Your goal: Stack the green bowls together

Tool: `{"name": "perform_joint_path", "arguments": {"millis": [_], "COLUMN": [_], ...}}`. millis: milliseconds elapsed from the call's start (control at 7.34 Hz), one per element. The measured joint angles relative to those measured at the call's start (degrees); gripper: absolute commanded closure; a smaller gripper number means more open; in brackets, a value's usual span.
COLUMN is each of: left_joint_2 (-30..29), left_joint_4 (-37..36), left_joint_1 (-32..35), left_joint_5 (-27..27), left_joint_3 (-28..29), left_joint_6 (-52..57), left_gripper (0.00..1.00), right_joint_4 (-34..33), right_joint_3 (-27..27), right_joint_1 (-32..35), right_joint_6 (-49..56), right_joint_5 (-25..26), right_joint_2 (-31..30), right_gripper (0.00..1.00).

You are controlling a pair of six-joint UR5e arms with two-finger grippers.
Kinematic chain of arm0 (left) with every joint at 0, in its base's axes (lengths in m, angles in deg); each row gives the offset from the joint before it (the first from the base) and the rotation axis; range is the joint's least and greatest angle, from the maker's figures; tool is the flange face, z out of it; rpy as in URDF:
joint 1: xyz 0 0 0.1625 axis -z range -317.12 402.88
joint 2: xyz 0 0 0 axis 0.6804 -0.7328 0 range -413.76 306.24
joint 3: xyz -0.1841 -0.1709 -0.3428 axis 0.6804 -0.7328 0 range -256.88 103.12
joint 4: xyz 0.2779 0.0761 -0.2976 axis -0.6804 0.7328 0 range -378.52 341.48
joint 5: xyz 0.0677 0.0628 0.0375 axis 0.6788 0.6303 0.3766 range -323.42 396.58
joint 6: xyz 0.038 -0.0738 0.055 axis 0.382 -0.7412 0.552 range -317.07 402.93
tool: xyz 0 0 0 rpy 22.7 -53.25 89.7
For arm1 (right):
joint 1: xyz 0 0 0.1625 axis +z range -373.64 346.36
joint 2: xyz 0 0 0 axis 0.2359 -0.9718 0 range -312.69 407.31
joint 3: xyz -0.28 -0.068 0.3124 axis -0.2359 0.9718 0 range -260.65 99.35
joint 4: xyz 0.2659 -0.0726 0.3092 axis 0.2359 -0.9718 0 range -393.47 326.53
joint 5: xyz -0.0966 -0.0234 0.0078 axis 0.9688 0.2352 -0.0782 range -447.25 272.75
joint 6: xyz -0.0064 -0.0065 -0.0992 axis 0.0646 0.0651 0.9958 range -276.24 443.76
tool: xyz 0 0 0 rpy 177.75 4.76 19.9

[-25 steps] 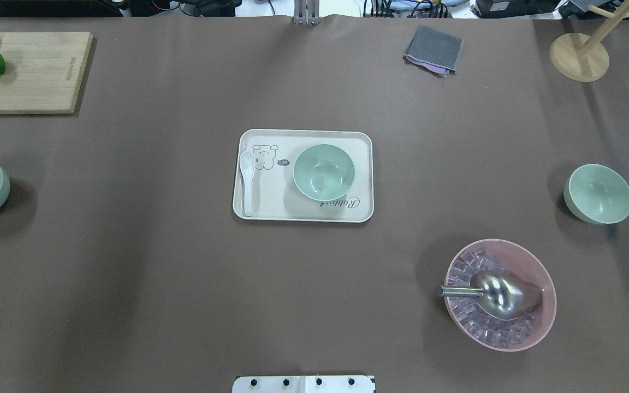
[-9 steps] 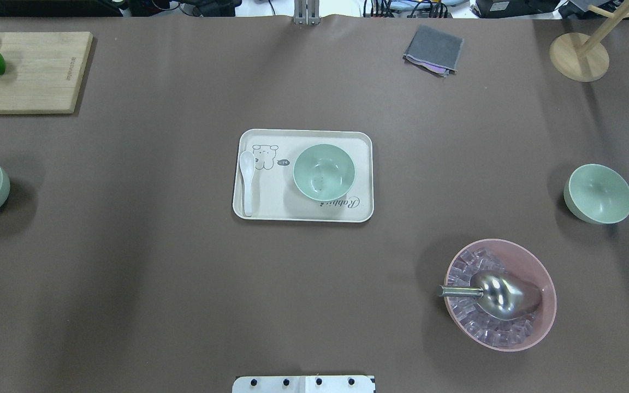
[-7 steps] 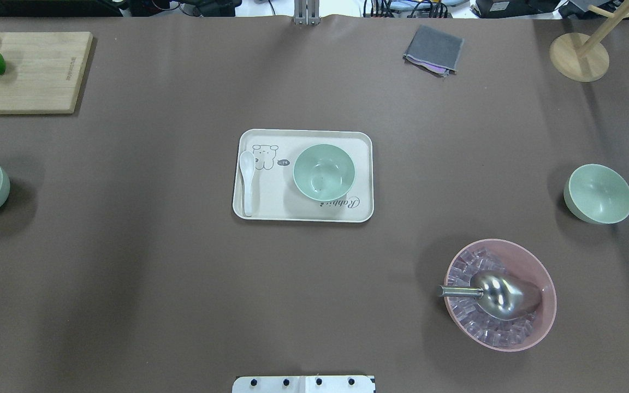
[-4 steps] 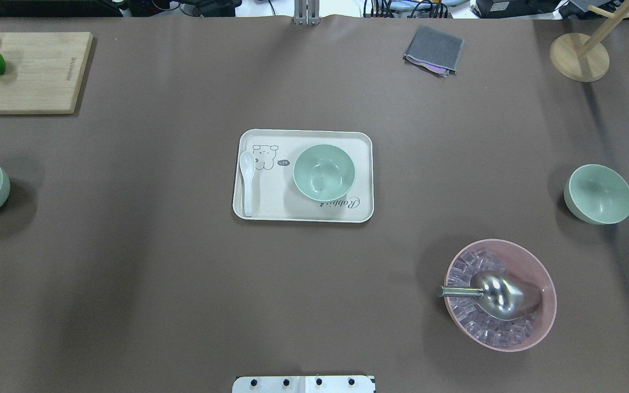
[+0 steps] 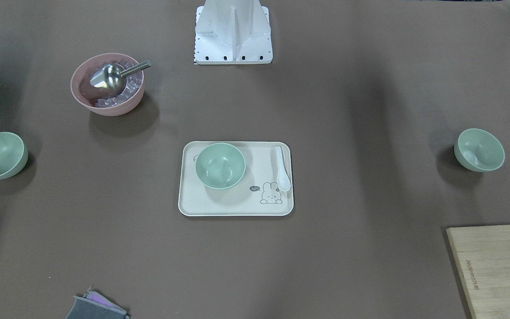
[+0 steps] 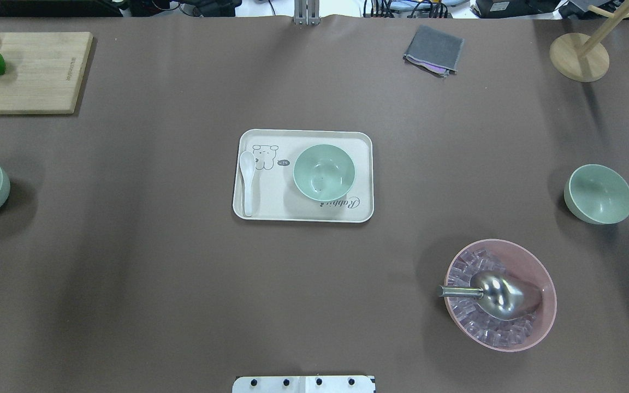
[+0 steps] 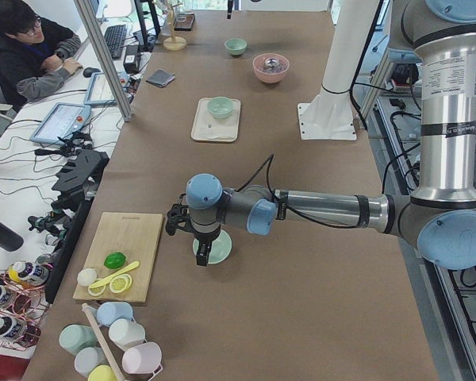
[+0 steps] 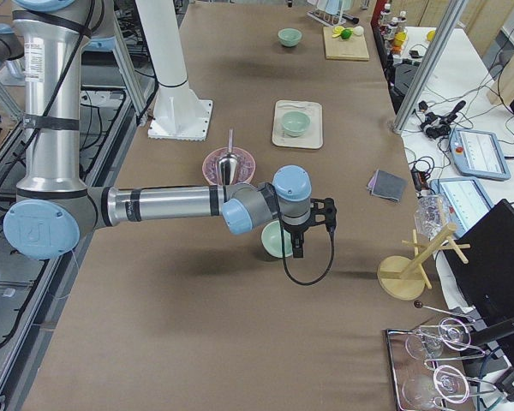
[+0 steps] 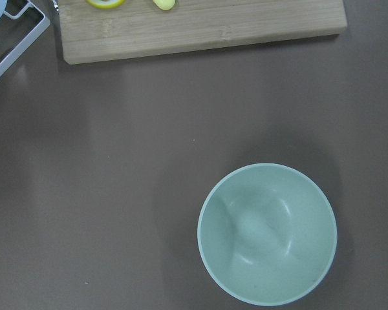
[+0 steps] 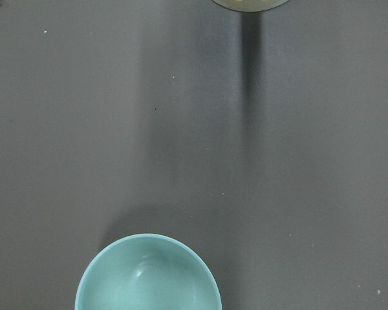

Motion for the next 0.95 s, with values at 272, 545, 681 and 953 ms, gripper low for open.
{"name": "perform_joint_path", "arguments": {"millis": [272, 545, 681, 953], "left_joint_2": [-1.4, -2.7, -3.2, -3.6], "left_joint_4": [12.2, 17.9, 18.6, 19.1], "left_joint_1": [-2.8, -4.5, -5.1, -6.6], "left_joint_5": [1.4, 1.6, 1.6, 1.6], "left_joint_3": [9.0, 14.1, 15.2, 15.9], "left_joint_6": [-5.1, -8.1, -8.5, -8.6], "left_gripper": [0.02, 0.03, 0.03, 0.03], "right_joint_4": [0.1, 1.2, 1.5, 1.7], "right_joint_3": [-0.1, -0.1, 0.0, 0.0], "right_joint_1": [-0.2, -0.3, -0.3, -0.3], "right_joint_6": [0.0, -0.1, -0.1, -0.1], "right_joint_5": [0.1, 0.1, 0.1, 0.1], "right_joint_2": [0.0, -0.2, -0.3, -0.4], "right_gripper": [0.00, 0.00, 0.00, 0.00]}}
